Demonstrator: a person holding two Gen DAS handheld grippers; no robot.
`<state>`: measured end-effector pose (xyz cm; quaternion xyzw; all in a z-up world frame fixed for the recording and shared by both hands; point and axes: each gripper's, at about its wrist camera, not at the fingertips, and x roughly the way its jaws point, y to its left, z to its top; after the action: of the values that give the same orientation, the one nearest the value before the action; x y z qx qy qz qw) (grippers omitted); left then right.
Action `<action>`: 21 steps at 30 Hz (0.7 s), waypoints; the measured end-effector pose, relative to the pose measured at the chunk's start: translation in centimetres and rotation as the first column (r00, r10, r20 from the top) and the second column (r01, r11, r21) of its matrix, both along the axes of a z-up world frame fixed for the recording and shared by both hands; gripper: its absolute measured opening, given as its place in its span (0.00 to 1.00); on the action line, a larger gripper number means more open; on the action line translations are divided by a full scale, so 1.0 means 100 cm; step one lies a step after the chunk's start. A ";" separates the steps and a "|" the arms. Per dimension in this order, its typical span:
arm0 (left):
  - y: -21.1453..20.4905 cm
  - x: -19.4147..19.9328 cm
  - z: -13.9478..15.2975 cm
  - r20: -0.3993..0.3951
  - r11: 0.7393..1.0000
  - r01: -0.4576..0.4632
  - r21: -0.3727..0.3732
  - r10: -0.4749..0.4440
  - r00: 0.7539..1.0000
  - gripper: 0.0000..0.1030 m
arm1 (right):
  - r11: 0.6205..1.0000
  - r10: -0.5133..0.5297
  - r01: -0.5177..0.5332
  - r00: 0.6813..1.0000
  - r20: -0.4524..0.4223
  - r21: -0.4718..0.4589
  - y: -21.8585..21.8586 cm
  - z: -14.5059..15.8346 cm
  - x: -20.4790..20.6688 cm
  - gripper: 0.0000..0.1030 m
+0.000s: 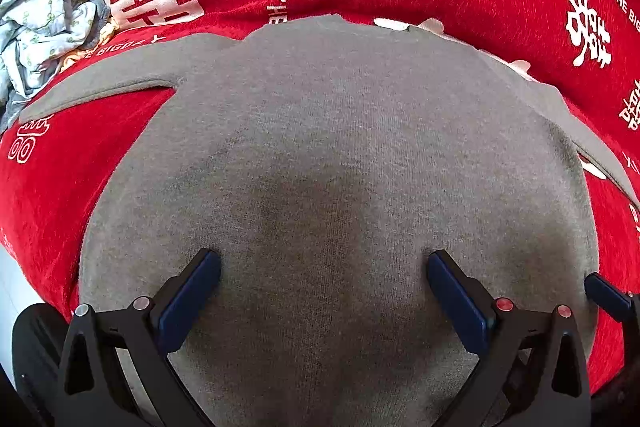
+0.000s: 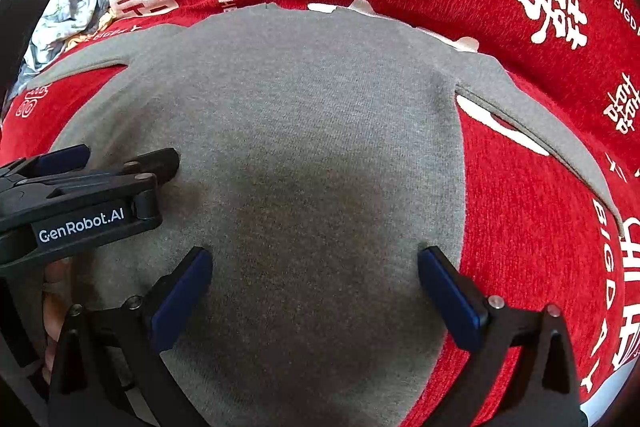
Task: Fold small clothes
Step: 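Position both grippers open above the grey sweatshirt body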
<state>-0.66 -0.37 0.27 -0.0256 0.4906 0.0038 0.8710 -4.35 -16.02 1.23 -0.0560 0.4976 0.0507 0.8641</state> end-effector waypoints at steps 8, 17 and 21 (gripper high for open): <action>-0.001 -0.001 0.000 -0.001 1.000 0.002 0.006 -0.002 1.000 1.00 | 1.000 0.002 -0.002 1.000 -0.006 -0.007 0.001 0.000 0.000 1.00; 0.000 -0.001 -0.001 -0.003 1.000 0.005 0.006 -0.005 1.000 1.00 | 1.000 0.007 -0.007 1.000 -0.011 -0.013 0.002 0.000 0.000 1.00; 0.000 0.000 0.000 -0.008 1.000 0.021 0.005 -0.021 1.000 1.00 | 1.000 0.010 -0.010 1.000 -0.029 -0.017 0.002 0.003 0.001 1.00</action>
<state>-0.71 -0.35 0.28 -0.0184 0.4943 -0.0039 0.8691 -4.27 -15.85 1.48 -0.0651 0.5101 0.0515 0.8561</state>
